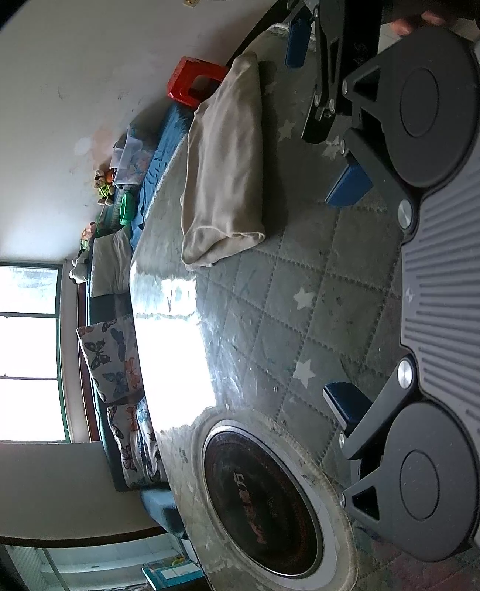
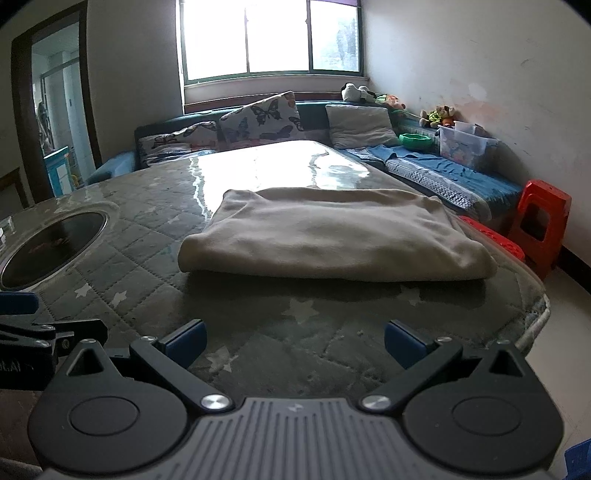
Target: Fold clothes
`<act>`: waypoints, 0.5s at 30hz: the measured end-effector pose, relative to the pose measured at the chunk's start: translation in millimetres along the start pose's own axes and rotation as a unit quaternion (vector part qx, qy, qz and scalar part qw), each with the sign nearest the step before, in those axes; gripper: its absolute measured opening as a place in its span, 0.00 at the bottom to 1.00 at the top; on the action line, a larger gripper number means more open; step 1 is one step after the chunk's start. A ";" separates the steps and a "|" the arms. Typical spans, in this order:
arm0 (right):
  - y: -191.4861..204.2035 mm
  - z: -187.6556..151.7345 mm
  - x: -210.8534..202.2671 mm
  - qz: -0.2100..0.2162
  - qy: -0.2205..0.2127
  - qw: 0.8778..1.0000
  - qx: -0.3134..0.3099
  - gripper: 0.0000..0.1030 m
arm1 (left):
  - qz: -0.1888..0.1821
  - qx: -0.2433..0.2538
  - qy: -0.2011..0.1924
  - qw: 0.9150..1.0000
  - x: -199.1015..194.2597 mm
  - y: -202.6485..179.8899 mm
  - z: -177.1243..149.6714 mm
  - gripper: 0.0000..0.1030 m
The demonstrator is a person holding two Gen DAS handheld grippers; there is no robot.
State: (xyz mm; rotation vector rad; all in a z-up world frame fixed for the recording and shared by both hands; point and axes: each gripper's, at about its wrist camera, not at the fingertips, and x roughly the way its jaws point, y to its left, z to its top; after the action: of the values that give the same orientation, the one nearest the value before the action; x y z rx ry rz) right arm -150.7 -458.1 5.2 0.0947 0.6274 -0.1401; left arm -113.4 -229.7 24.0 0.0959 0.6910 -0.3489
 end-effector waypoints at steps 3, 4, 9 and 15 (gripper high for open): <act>-1.8 -1.5 -1.7 -0.006 -0.002 1.000 0.001 1.00 | -0.002 0.000 0.002 1.000 1.1 -2.1 -1.4 1.00; -2.3 -2.0 -2.3 -0.009 -0.002 1.000 0.001 1.00 | -0.003 0.001 0.003 1.000 1.4 -2.8 -1.9 1.00; -6.6 -4.2 -4.4 -0.012 0.000 1.000 0.007 1.00 | -0.005 0.002 0.008 1.000 3.3 -5.7 -3.7 1.00; -7.8 -5.0 -6.0 -0.014 -0.001 1.000 0.010 1.00 | -0.009 0.006 0.009 1.000 3.8 -9.5 -4.3 1.00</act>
State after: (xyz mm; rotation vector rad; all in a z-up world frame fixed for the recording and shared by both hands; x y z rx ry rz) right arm -159.6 -464.6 4.4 0.1047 0.6260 -0.1733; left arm -116.6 -238.8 18.6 0.1038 0.7075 -0.3702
